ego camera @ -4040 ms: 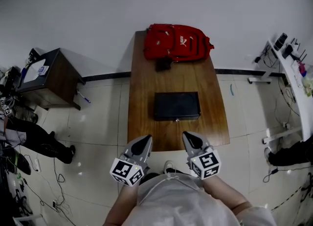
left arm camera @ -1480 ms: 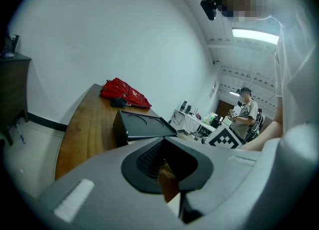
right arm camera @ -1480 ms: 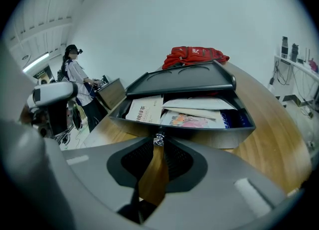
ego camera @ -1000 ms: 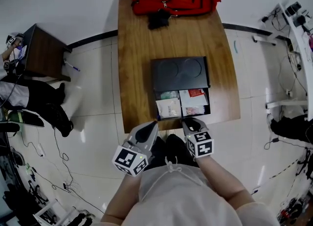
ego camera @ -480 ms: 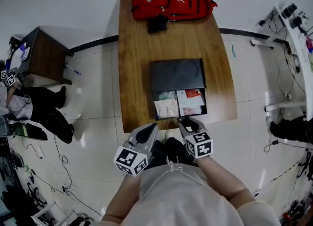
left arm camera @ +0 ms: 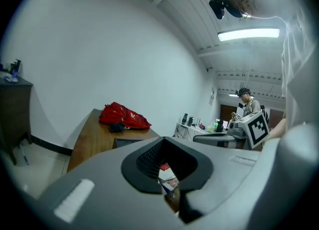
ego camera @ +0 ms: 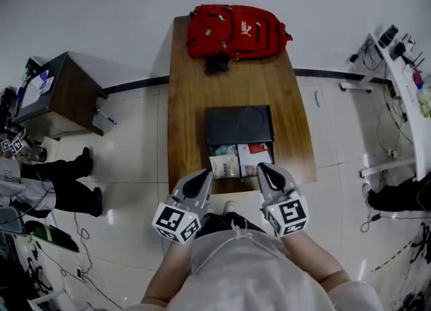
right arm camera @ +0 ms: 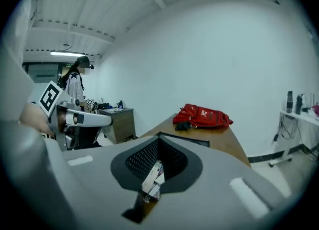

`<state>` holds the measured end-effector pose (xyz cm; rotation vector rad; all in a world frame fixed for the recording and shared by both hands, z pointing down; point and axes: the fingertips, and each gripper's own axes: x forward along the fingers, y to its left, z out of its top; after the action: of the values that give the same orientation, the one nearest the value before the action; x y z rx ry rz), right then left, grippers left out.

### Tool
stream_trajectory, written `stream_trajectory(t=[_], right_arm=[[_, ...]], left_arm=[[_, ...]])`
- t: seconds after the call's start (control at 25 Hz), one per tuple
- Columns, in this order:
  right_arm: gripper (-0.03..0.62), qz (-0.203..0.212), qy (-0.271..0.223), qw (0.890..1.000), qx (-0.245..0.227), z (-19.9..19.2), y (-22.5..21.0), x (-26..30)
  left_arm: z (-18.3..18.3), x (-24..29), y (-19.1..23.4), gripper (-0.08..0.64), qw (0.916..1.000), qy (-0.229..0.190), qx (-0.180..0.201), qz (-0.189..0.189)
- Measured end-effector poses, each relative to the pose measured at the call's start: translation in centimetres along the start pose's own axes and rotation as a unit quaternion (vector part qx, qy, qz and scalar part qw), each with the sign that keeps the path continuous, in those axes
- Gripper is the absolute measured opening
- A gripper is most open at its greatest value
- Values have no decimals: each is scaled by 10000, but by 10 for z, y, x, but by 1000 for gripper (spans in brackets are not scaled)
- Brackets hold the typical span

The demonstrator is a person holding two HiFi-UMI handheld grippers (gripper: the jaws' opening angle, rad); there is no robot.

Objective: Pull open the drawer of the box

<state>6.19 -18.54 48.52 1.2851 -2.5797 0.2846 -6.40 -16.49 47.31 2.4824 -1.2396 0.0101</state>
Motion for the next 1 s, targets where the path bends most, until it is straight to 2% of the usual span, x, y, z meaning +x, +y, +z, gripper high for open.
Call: stream_trajectory(t=[0.12,0.44,0.6,0.84,1.0], right_arm=[[6,38,-307,9994,-155,14,1,-12],[8,-6,-317,9994,-136,12,19,-45],[8,59,-462,9985,-288,14,48,-68],[8,84,-149,9998,70,-11,100,-110],[8,62,-258,9996,84,-17,131,-141]], left_arm=[[17,-5,-11,6,9996,-208,155,-58],[25,-35,-31,6,9986,-310,368,-215],[22,-70,-47,6,9985,-359,364,-191],[3,-133,-77,6,9985,-385,361,-169],[-12,-170,-100,6,9983,-418,375,-181]])
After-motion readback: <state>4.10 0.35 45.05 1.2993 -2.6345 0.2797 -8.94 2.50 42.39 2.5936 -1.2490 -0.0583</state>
